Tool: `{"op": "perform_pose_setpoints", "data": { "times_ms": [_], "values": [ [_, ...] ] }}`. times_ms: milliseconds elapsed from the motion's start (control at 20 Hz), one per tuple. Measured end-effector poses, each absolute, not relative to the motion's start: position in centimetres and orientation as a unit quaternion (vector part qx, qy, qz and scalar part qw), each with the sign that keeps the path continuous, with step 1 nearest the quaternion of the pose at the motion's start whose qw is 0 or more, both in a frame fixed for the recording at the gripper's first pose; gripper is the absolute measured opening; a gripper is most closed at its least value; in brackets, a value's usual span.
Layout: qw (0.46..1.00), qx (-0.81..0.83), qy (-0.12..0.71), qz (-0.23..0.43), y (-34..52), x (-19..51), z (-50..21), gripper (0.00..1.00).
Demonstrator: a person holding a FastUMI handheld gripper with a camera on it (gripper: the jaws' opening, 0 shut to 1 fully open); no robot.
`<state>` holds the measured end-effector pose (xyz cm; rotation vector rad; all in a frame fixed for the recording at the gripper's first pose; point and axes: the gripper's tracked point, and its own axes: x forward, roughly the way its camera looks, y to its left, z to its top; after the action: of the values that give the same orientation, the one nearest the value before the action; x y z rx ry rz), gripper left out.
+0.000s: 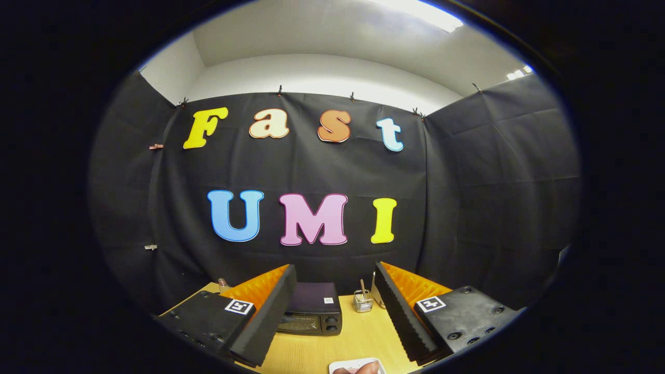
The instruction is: Open the toaster oven, put the food inside, and close the toaster oven door.
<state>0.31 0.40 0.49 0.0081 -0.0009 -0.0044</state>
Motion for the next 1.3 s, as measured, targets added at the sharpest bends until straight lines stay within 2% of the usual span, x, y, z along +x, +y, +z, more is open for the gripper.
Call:
{"op": "perform_pose_setpoints", "data": {
  "times_ms": [700, 1300],
  "values": [
    [1.000, -0.005, 0.022, 0.016, 3.7, 1.5, -2.2, 0.97],
    [0.983, 0.016, 0.160, 0.083, 15.0, 8.8, -17.5, 0.98]
  ]
}}
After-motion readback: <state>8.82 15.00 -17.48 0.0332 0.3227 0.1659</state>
